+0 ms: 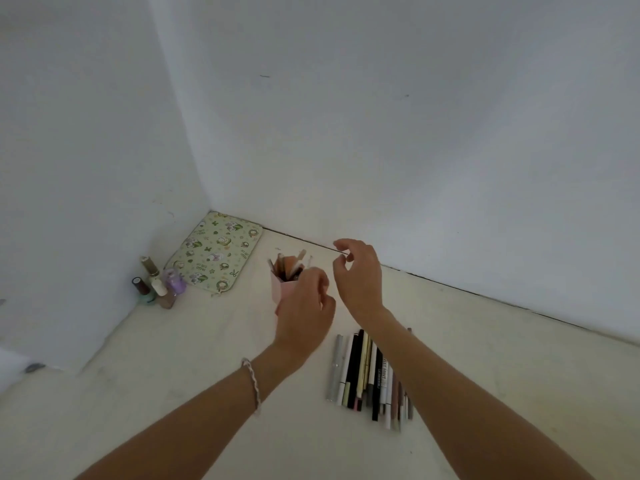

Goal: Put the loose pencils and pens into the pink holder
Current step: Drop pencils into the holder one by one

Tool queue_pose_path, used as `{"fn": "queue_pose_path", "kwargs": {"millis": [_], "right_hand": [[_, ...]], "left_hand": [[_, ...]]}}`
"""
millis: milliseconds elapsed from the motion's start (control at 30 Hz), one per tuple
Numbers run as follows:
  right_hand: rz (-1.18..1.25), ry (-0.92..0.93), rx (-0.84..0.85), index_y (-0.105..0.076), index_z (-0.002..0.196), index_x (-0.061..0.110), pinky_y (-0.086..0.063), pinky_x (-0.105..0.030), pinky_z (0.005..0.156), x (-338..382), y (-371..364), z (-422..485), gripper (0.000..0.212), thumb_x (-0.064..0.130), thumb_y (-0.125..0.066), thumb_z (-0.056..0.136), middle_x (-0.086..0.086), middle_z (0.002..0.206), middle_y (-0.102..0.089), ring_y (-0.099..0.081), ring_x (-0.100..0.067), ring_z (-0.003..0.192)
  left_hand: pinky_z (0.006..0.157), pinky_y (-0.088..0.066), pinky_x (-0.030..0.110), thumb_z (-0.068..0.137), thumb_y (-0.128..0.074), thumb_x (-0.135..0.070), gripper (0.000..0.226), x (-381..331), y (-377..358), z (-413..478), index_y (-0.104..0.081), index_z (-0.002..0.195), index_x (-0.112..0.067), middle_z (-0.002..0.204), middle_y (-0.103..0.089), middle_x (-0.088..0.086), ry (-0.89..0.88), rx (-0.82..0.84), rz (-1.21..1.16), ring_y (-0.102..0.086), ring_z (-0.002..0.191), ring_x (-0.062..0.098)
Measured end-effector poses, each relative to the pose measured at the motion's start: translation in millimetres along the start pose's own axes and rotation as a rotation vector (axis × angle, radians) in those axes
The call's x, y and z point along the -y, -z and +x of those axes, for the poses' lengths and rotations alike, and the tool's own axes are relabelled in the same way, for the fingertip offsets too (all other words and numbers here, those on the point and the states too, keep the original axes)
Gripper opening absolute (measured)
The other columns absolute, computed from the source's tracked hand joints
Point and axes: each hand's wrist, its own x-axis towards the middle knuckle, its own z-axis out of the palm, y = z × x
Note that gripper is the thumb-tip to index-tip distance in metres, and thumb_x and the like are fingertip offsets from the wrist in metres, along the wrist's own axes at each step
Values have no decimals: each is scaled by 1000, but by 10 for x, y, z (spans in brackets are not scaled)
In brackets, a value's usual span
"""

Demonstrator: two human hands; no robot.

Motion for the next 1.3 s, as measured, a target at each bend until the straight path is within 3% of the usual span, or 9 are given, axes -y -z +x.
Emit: {"fn": "queue_pose_path", "kwargs": {"millis": [100,200,333,467,567,700,900,1067,1300], "right_hand": [[7,-73,-1,-65,111,20,-36,-8,79,-137,221,12,33,2,-52,87,16,101,-62,-54,-7,94],[46,-141,-20,-65,106,22,-41,-16,79,-297,395,-46,33,1,-50,85,14,96,-64,-57,-8,90],[45,-186,-2,-67,102,18,-49,-26,78,-535,546,-140,25,3,-51,90,7,93,-67,-60,-13,84],[75,-265,27,-66,98,23,-47,-17,69,-735,588,-198,24,6,-51,92,11,88,-66,-58,-3,71],[14,-339,59,-65,94,22,-45,-18,60,-851,552,-166,20,9,-50,91,13,81,-63,-54,-5,60],[-239,-551,243,-40,56,15,-35,-26,54,-1008,388,-81,29,19,-51,82,2,56,-44,-41,-19,57],[-653,-515,492,-55,82,12,-43,-35,85,-1124,102,-169,21,32,-50,88,-8,102,-60,-50,-26,103],[-530,-575,436,-49,70,10,-46,-36,82,-1083,116,-93,22,24,-46,88,-11,95,-62,-54,-29,99],[60,-575,70,-48,78,5,-37,-29,54,-653,502,548,21,19,-42,93,-21,81,-63,-58,-27,68]], "left_hand": [[60,-53,21,89,-55,-7,19,26,-313,-194,-48,92,-24,85,-56,-7,90,240,168,-57,68,6],[80,-55,31,96,-48,-14,17,156,-527,-300,-50,113,-15,107,-59,3,224,468,386,-63,93,19],[82,-52,32,97,-50,-20,21,220,-685,-358,-47,117,-14,111,-59,4,322,493,427,-62,99,21],[80,-53,32,97,-52,-19,25,205,-772,-378,-43,119,-12,110,-58,6,282,478,481,-62,97,21],[78,-55,30,96,-54,-16,20,134,-735,-278,-48,115,-13,104,-59,3,239,373,354,-62,88,16],[71,-58,29,94,-59,-16,23,-86,-565,20,-53,116,-19,96,-60,-3,196,175,99,-62,78,9],[69,-44,1,91,-64,-16,22,-288,-365,223,-57,110,-23,83,-61,-10,116,46,-4,-60,71,1],[70,-56,22,91,-64,-14,23,-307,-180,249,-57,110,-24,86,-62,-10,121,4,-121,-64,77,8],[63,-47,4,93,-60,-7,30,-261,526,751,-57,121,-16,98,-62,-2,36,-467,-246,-61,81,1]]}}
